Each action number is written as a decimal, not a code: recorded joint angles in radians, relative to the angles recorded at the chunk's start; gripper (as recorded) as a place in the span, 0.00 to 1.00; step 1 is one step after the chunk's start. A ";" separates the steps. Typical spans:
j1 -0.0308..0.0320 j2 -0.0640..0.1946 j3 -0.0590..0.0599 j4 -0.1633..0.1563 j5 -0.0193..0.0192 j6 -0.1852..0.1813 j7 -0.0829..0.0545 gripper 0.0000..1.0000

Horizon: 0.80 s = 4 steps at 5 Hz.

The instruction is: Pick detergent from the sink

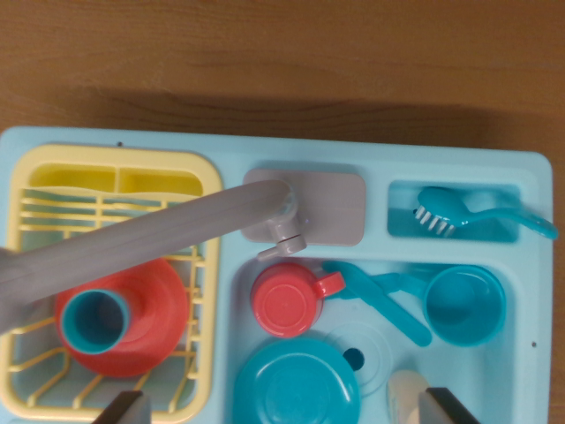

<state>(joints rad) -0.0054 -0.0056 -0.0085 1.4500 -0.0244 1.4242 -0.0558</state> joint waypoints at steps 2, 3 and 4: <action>-0.0068 0.005 -0.008 -0.037 0.0045 -0.039 -0.022 0.00; -0.0138 0.009 -0.017 -0.075 0.0091 -0.080 -0.046 0.00; -0.0138 0.009 -0.017 -0.075 0.0091 -0.080 -0.046 0.00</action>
<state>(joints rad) -0.0192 0.0038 -0.0251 1.3745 -0.0153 1.3446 -0.1016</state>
